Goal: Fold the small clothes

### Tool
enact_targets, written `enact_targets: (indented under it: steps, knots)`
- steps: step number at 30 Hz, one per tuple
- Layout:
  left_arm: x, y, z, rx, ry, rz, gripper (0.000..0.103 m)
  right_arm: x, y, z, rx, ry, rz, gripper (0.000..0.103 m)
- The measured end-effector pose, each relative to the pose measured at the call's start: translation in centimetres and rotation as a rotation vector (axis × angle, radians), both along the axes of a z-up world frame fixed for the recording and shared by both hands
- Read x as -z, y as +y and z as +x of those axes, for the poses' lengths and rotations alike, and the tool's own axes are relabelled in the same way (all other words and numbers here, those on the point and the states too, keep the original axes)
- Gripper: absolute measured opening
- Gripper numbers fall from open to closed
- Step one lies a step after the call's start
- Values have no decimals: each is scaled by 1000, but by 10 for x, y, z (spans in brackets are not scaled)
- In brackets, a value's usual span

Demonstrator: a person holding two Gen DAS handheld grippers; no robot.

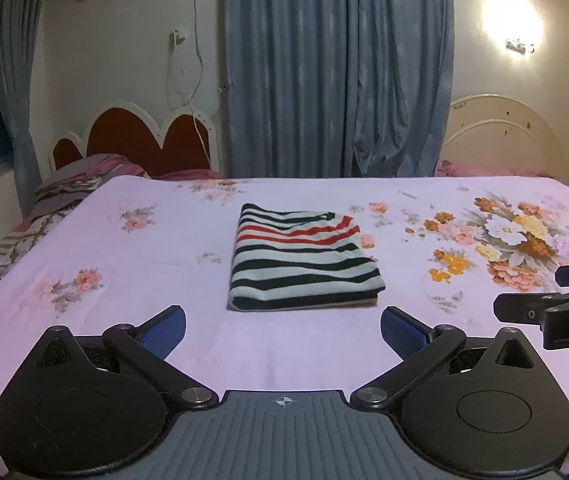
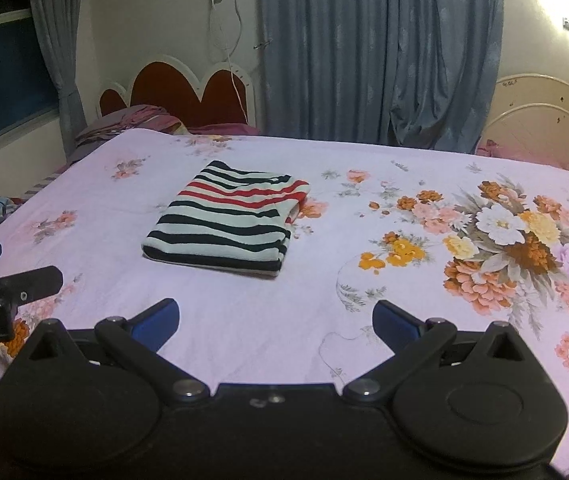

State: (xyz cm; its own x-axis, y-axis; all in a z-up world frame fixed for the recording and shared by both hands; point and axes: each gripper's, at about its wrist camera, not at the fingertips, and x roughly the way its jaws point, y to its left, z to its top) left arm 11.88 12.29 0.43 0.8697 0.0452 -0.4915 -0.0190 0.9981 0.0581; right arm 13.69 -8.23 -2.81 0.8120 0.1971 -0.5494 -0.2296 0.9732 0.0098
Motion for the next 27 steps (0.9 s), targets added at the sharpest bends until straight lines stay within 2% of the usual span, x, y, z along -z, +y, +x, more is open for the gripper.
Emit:
enact_targets:
  steps: [27]
  knots:
    - [-4,1,1,-3,-11,-3,102,-8,2,-1,1,-11,-3,102]
